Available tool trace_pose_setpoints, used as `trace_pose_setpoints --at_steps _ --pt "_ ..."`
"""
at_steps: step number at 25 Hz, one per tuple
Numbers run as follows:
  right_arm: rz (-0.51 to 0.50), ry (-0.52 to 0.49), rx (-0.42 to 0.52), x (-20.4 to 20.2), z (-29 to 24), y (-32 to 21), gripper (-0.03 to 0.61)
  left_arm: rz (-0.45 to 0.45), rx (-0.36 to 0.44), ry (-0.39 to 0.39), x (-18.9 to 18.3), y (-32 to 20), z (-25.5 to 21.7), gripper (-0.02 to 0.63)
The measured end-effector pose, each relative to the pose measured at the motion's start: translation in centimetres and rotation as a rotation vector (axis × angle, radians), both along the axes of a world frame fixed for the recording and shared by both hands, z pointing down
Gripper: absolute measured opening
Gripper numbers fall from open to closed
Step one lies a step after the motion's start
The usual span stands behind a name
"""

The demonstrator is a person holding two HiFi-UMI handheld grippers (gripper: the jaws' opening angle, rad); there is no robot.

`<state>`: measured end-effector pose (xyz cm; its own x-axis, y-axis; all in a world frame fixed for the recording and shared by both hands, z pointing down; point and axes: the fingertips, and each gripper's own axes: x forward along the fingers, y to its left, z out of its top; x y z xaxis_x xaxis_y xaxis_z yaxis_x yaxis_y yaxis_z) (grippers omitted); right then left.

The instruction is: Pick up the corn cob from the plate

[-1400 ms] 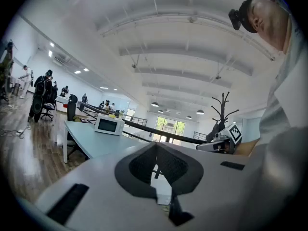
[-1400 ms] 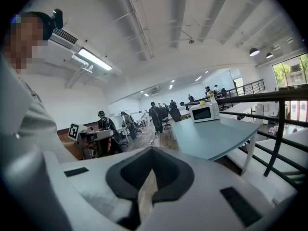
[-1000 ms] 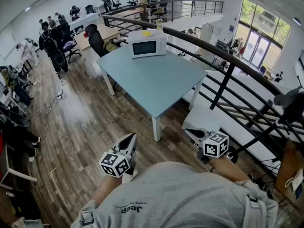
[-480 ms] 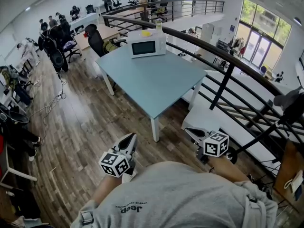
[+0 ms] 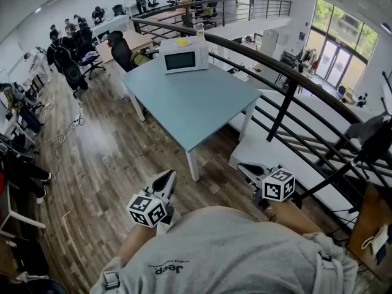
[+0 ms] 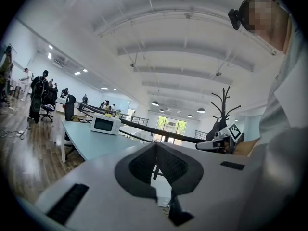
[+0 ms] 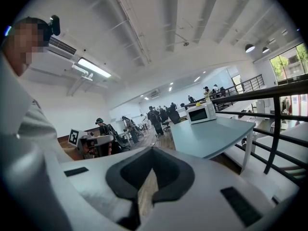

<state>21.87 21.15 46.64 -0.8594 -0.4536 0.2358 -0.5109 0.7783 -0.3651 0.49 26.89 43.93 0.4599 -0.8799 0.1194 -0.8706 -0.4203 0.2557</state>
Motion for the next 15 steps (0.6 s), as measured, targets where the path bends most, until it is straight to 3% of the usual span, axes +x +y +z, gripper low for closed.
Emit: trace_pose_setpoints --at_steps 8,15 --pt "-0.007 -0.006 -0.007 4.6 0.5 -0.6 0.015 -0.014 -0.002 -0.002 4.3 -0.5 -0.1 0.018" --pt "-0.016 -0.012 -0.028 6.2 1.4 -1.0 0.015 -0.01 -0.024 -0.002 6.2 -1.2 0.4 0.018"
